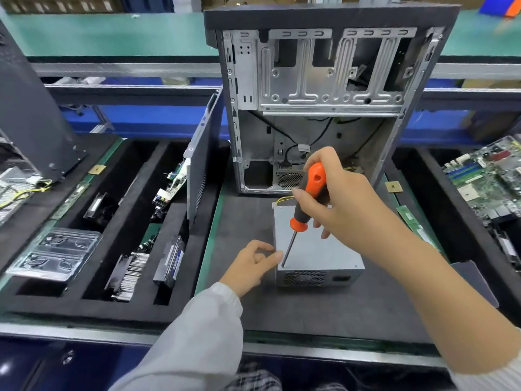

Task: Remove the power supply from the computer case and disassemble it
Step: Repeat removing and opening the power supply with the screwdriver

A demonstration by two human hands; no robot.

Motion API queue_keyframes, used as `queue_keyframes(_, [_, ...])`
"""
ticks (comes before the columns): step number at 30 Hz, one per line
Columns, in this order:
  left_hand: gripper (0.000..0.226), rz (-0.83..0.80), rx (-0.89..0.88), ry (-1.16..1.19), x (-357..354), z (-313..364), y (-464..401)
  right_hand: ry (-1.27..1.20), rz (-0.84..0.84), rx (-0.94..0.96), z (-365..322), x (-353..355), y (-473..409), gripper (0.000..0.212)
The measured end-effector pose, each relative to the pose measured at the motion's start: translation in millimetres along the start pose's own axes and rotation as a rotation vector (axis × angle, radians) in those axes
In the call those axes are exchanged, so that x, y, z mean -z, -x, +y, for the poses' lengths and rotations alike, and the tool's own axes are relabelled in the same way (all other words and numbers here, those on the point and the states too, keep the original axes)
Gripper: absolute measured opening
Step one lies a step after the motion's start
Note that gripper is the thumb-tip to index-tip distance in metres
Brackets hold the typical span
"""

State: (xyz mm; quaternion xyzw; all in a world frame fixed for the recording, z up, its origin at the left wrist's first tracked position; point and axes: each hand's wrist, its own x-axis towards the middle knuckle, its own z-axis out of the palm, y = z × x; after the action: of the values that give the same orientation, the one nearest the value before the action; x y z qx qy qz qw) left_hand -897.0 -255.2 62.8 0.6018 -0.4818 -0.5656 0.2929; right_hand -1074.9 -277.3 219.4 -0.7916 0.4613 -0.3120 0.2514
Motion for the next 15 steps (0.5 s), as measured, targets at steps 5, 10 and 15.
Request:
queue_keyframes(5, [0.033,-0.028,-0.017,0.045,-0.4,-1.7,1.7,0.020,0.002,-0.001,-0.4,1.0,2.1,0.026])
queue_keyframes(10, [0.035,-0.052,-0.032,0.037,0.6,-3.3,2.1,0.015,0.013,0.007,0.3,0.9,4.5,0.025])
queue_keyframes(15, [0.036,-0.054,-0.025,0.025,0.5,-3.1,1.1,0.025,0.021,0.020,-1.0,-0.6,4.9,0.027])
